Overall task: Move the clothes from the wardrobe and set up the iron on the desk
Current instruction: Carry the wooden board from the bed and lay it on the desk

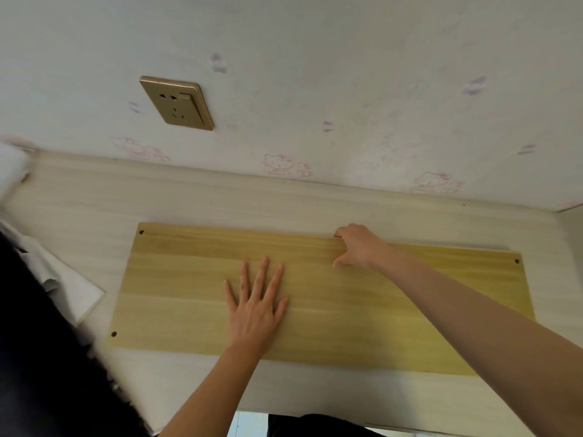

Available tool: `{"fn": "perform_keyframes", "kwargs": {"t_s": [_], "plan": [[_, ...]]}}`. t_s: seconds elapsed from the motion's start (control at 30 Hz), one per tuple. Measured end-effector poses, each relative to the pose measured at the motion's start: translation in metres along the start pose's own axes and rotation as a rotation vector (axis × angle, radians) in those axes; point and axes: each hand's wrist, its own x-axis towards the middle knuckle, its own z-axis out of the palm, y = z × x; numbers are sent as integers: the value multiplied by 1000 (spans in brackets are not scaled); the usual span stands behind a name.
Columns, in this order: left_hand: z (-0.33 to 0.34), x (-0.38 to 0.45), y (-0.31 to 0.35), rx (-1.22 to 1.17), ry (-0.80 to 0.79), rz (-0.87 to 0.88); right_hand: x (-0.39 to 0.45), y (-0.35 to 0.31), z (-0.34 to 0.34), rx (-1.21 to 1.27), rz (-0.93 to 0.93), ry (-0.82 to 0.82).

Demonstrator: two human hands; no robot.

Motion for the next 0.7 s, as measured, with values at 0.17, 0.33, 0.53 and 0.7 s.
{"fn": "perform_keyframes", "kwargs": {"t_s": [0.17, 0.33, 0.53, 0.7], "plan": [[0, 0, -3, 3, 3, 6, 0, -1, 4, -52, -12, 21], [0, 0, -3, -3, -3, 4, -1, -5, 5, -179, -40, 70], [2, 1, -3, -4, -9, 6, -11, -4, 13, -139, -45, 113], [1, 0, -3, -14, -8, 6, -39, 4, 43, -154, -91, 269]]}}
